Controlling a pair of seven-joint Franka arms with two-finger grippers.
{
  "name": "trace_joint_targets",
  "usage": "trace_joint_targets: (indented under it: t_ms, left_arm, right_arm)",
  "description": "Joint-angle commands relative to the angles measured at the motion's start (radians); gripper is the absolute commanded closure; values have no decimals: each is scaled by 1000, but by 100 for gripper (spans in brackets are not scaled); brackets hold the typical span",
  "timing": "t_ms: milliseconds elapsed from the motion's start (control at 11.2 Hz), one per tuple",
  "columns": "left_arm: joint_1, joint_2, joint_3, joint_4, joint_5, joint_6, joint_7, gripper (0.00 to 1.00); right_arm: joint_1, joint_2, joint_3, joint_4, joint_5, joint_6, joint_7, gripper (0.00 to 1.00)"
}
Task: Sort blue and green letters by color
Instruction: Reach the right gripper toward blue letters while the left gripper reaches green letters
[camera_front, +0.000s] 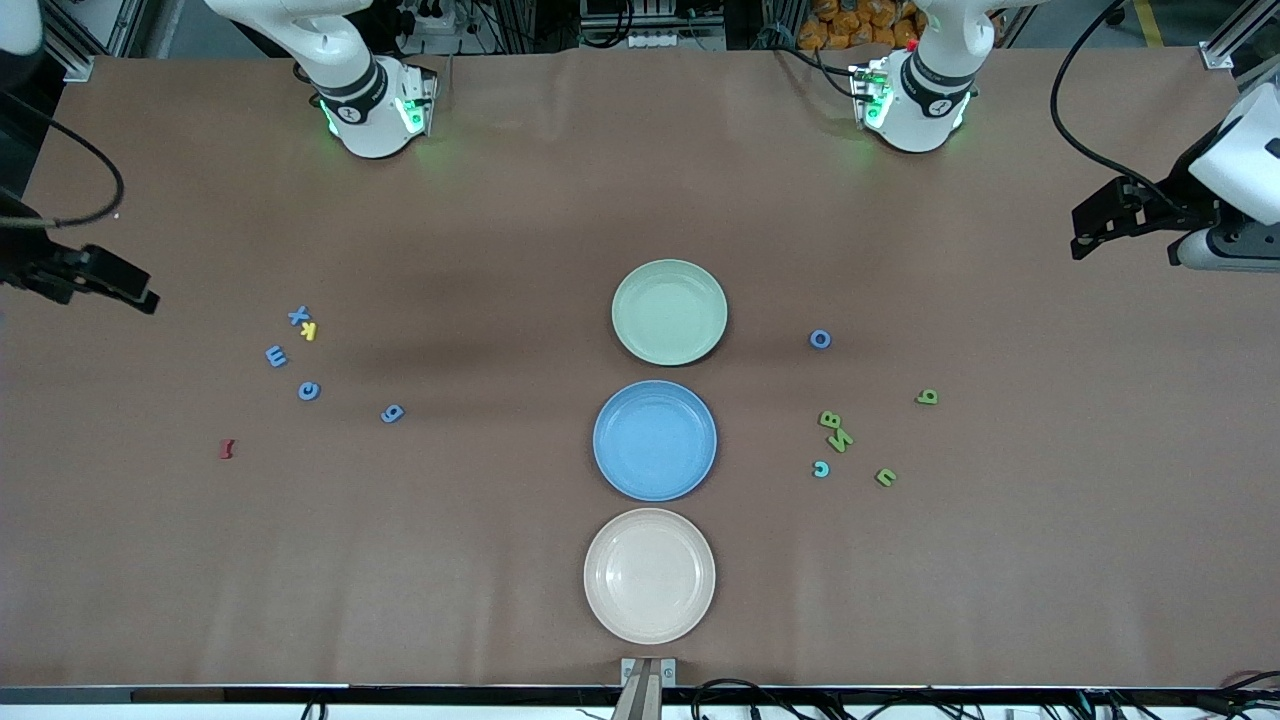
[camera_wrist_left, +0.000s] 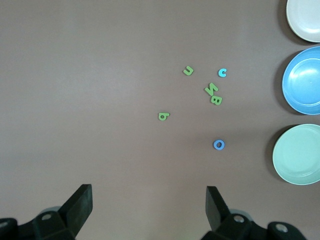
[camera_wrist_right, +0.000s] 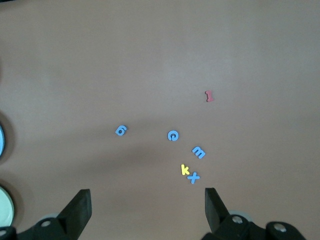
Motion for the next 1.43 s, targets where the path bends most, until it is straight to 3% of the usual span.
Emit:
trace_joint_targets:
  t_ms: [0,448,627,806,1344]
  left_arm:
    - [-4,32,-3,38,10,-20,-6,0]
    - [-5,89,-4,-20,5,-17,-208,0]
    - [-5,92,-6,-103,-10,86,-327,0]
    - [-24,92,-32,-207,-15,214,-514,0]
    - [-25,81,-41,-480,-6,475,-726,0]
  right_arm:
    - [44,57,5,-32,10,64,155,0]
    - [136,165,5,-62,10,171,484,0]
    - [150,195,5,-87,48,239,632,0]
    - [144,195,5,-192,119,385,732,0]
    - [150,333,3,-275,125,559,899,0]
